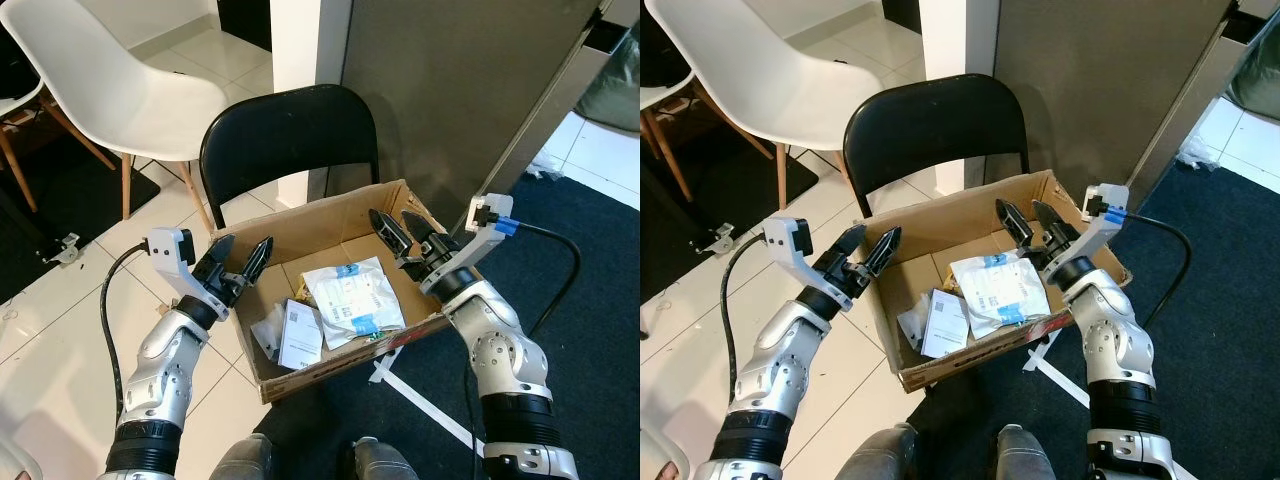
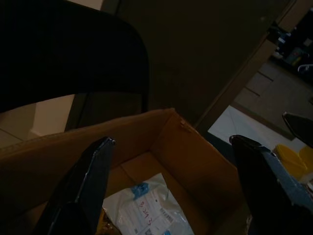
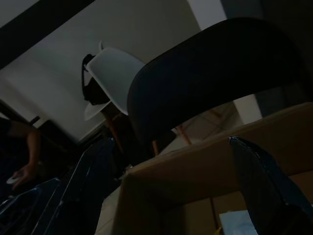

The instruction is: Picking trash to rubbish bin

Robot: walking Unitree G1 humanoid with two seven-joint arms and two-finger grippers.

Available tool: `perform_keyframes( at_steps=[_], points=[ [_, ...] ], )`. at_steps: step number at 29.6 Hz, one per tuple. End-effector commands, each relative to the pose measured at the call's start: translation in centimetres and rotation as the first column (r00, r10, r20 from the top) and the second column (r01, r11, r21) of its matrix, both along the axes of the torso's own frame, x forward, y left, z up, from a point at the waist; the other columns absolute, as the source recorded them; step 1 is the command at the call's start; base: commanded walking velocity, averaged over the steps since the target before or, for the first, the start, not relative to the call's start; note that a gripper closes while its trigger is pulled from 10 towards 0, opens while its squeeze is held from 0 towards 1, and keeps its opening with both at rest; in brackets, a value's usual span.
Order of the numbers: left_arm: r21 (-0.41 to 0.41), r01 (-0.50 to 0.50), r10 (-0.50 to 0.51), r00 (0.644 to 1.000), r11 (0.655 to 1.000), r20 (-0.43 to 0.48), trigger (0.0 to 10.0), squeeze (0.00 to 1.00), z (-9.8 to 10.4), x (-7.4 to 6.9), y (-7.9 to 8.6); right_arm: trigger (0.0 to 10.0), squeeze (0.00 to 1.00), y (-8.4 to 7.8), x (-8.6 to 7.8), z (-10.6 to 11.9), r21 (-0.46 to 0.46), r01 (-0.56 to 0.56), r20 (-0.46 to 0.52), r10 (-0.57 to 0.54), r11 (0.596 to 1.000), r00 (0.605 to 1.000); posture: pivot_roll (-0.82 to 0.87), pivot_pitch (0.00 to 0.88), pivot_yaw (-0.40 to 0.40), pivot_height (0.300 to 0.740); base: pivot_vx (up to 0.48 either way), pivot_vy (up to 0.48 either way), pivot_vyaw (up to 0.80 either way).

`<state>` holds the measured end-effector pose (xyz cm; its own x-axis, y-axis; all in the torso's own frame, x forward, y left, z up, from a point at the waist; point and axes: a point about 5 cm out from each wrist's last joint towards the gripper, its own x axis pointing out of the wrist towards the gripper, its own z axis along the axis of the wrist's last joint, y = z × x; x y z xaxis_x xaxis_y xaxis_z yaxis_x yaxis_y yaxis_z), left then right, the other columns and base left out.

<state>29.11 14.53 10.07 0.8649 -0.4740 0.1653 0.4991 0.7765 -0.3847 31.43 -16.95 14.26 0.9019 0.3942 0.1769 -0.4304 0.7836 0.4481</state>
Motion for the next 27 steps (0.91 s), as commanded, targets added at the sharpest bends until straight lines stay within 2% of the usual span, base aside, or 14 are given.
perform_keyframes(
  at_steps=[1,9,18,27],
  points=[
    [0.009,-0.001,0.002,1.0,1.0,-0.022,10.0,0.0,-0.7,-0.1,-0.2,10.0,0.0,0.0,0.1,-0.2,-0.01,0.02,-0.001,-0.02,1.0,1.0,-0.04,0.134,-0.004,0.74,0.0,0.0,0.0],
    [0.02,0.007,-0.006,1.0,1.0,-0.017,10.0,0.0,-0.6,0.2,-0.5,10.0,0.0,0.4,0.5,0.1,-0.048,0.031,0.018,-0.03,0.998,0.999,-0.08,0.141,0.016,0.74,0.0,0.0,0.0],
    [0.039,0.01,-0.01,1.0,0.999,-0.02,10.0,0.0,-0.6,0.6,-0.3,10.0,0.0,0.7,0.7,0.0,-0.04,0.039,0.016,-0.039,0.998,0.999,-0.06,0.131,0.02,0.74,0.0,0.0,0.0],
    [0.041,0.009,-0.008,0.999,0.999,-0.034,10.0,0.0,-0.7,1.6,-0.5,10.0,0.0,0.8,1.7,0.0,-0.058,0.037,0.014,-0.036,0.998,0.999,-0.05,0.094,0.013,0.74,0.0,0.0,0.0]
  ],
)
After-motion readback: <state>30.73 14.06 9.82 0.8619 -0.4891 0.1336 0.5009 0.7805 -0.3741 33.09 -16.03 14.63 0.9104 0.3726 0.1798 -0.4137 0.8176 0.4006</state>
